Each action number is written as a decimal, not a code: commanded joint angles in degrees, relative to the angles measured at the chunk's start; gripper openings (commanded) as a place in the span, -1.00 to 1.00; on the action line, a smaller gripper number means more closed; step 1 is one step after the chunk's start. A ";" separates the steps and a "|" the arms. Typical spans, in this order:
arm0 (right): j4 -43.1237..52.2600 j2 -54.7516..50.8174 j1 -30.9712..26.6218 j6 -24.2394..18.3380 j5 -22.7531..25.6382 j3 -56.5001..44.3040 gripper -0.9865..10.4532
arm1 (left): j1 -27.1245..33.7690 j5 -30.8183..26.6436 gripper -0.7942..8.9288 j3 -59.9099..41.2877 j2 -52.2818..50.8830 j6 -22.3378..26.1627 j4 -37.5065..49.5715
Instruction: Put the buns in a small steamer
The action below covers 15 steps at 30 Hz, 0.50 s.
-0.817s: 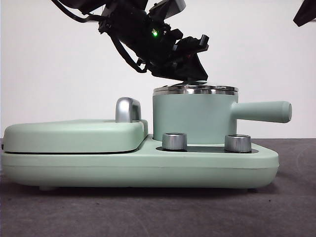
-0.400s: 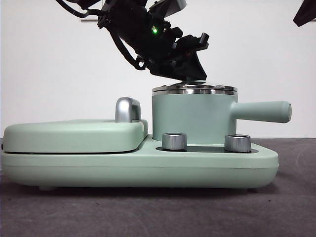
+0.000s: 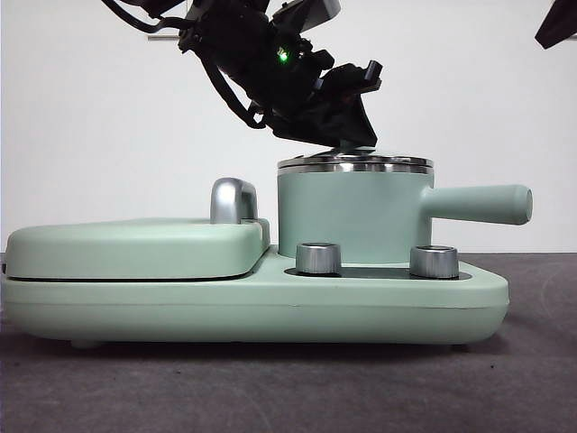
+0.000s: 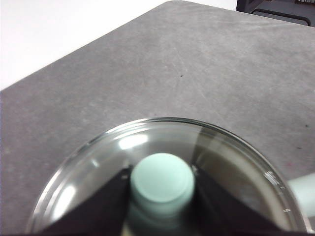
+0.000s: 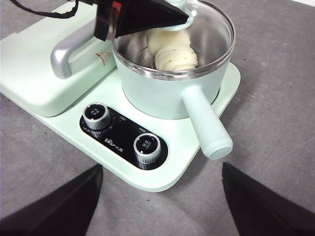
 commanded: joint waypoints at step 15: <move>0.57 0.22 0.31 0.83 -0.04 0.22 -0.17 | 1.38 -0.57 -0.19 -0.22 -18.05 -10.34 -21.75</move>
